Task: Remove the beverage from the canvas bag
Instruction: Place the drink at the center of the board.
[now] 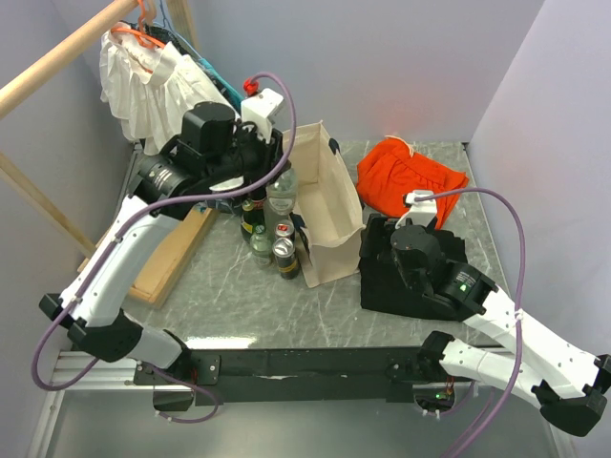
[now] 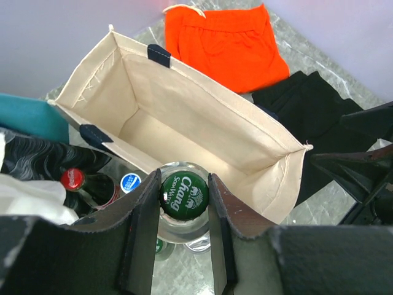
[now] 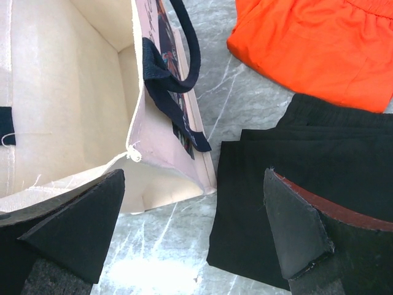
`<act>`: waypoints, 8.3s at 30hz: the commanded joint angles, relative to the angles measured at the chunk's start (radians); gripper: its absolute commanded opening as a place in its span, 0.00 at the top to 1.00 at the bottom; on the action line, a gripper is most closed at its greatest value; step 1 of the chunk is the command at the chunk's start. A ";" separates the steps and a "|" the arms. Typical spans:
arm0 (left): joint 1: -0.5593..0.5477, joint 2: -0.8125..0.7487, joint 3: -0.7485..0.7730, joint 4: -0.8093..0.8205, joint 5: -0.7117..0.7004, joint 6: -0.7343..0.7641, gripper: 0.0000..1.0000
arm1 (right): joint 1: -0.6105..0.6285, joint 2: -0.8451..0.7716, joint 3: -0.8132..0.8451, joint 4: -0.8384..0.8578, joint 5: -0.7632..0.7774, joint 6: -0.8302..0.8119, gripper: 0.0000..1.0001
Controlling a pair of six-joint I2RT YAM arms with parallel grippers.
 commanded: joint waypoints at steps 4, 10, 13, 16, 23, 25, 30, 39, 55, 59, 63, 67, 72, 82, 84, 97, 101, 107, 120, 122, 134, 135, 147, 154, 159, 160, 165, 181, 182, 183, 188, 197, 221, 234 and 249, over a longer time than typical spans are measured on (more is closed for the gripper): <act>-0.004 -0.123 -0.036 0.209 -0.055 -0.025 0.99 | 0.004 -0.004 0.042 0.012 0.000 0.018 0.00; -0.004 -0.201 -0.152 0.274 -0.096 -0.074 0.99 | 0.005 -0.001 0.043 0.010 -0.006 0.024 0.00; -0.004 -0.231 -0.180 0.274 -0.099 -0.085 0.99 | 0.007 0.002 0.048 0.004 -0.011 0.030 0.00; -0.004 -0.246 -0.189 0.266 -0.099 -0.090 0.99 | 0.005 0.003 0.043 0.007 -0.014 0.030 0.00; -0.004 -0.290 -0.232 0.262 -0.099 -0.107 0.99 | 0.005 0.006 0.040 0.007 -0.025 0.036 0.00; -0.005 -0.307 -0.254 0.263 -0.099 -0.110 0.99 | 0.005 0.005 0.040 0.007 -0.025 0.035 0.00; -0.004 -0.335 -0.295 0.254 -0.128 -0.124 0.99 | 0.005 0.009 0.053 -0.001 -0.010 0.036 0.00; -0.004 -0.370 -0.324 0.223 -0.122 -0.136 0.99 | 0.005 0.011 0.051 0.001 0.000 0.030 0.00; -0.005 -0.479 -0.513 0.283 -0.086 -0.167 0.99 | 0.005 0.017 0.040 -0.001 -0.016 0.023 0.00; -0.006 -0.487 -0.553 0.289 -0.069 -0.170 0.99 | 0.006 0.008 0.033 0.001 -0.023 0.024 0.00; -0.006 -0.505 -0.596 0.315 -0.062 -0.168 0.99 | 0.005 -0.023 0.023 0.012 -0.025 0.023 0.00; -0.006 -0.514 -0.620 0.324 -0.061 -0.182 0.99 | 0.005 -0.049 0.025 0.009 -0.045 0.021 0.00; -0.009 -0.519 -0.654 0.351 -0.032 -0.196 0.99 | 0.005 -0.070 0.025 0.010 -0.060 0.023 0.00; -0.017 -0.542 -0.696 0.357 -0.013 -0.203 0.99 | 0.004 -0.135 0.008 -0.022 -0.080 0.059 0.00; -0.018 -0.545 -0.717 0.363 -0.023 -0.205 0.99 | 0.005 -0.147 -0.003 -0.022 -0.083 0.067 0.00; -0.038 -0.573 -0.840 0.427 -0.133 -0.203 0.99 | 0.005 -0.126 -0.013 -0.050 -0.062 0.064 0.00; -0.050 -0.590 -0.902 0.470 -0.170 -0.213 0.99 | 0.004 -0.119 -0.015 -0.045 -0.054 0.059 0.00; -0.080 -0.611 -0.967 0.525 -0.202 -0.223 0.99 | 0.007 -0.113 -0.023 -0.047 -0.048 0.061 0.00; -0.207 -0.585 -1.016 0.553 -0.342 -0.243 0.99 | 0.005 -0.121 -0.044 -0.043 -0.045 0.075 0.00; -0.228 -0.587 -1.022 0.555 -0.383 -0.246 0.99 | 0.006 -0.121 -0.047 -0.042 -0.046 0.076 0.00; -0.294 -0.614 -1.070 0.582 -0.520 -0.266 0.99 | 0.005 -0.093 -0.055 -0.021 -0.054 0.070 0.00; -0.296 -0.625 -1.077 0.594 -0.530 -0.269 0.99 | 0.005 -0.093 -0.056 -0.017 -0.052 0.070 0.00; -0.319 -0.649 -1.142 0.634 -0.579 -0.292 0.99 | 0.007 -0.078 -0.058 -0.005 -0.060 0.072 0.00; -0.327 -0.680 -1.188 0.677 -0.624 -0.302 0.99 | 0.005 -0.076 -0.053 -0.008 -0.060 0.069 0.00; -0.327 -0.695 -1.208 0.696 -0.650 -0.308 0.99 | 0.005 -0.075 -0.053 -0.007 -0.062 0.072 0.00; -0.328 -0.694 -1.209 0.699 -0.649 -0.308 0.99 | 0.005 -0.073 -0.055 -0.005 -0.060 0.067 0.00; -0.327 -0.669 -1.217 0.713 -0.638 -0.317 0.99 | 0.005 -0.060 -0.052 -0.002 -0.065 0.070 0.00; -0.328 -0.639 -1.245 0.759 -0.644 -0.344 0.99 | 0.007 -0.063 -0.064 -0.002 -0.065 0.073 0.00; -0.328 -0.637 -1.248 0.765 -0.645 -0.346 0.99 | 0.006 -0.063 -0.064 -0.001 -0.065 0.073 0.00; -0.328 -0.637 -1.251 0.769 -0.644 -0.348 0.99 | 0.005 -0.063 -0.064 -0.001 -0.065 0.073 0.00; -0.327 -0.631 -1.268 0.797 -0.661 -0.346 0.99 | 0.005 -0.061 -0.064 -0.004 -0.060 0.073 0.00; -0.327 -0.602 -1.283 0.844 -0.659 -0.348 0.99 | 0.005 -0.060 -0.070 -0.004 -0.063 0.073 0.00; -0.325 -0.579 -1.318 0.878 -0.681 -0.371 0.89 | 0.005 -0.053 -0.075 -0.005 -0.062 0.072 0.00; -0.325 -0.602 -1.357 0.887 -0.695 -0.381 0.78 | 0.004 -0.037 -0.070 0.004 -0.071 0.069 0.00; -0.325 -0.585 -1.352 0.869 -0.705 -0.380 0.42 | 0.005 -0.030 -0.069 0.009 -0.077 0.067 0.00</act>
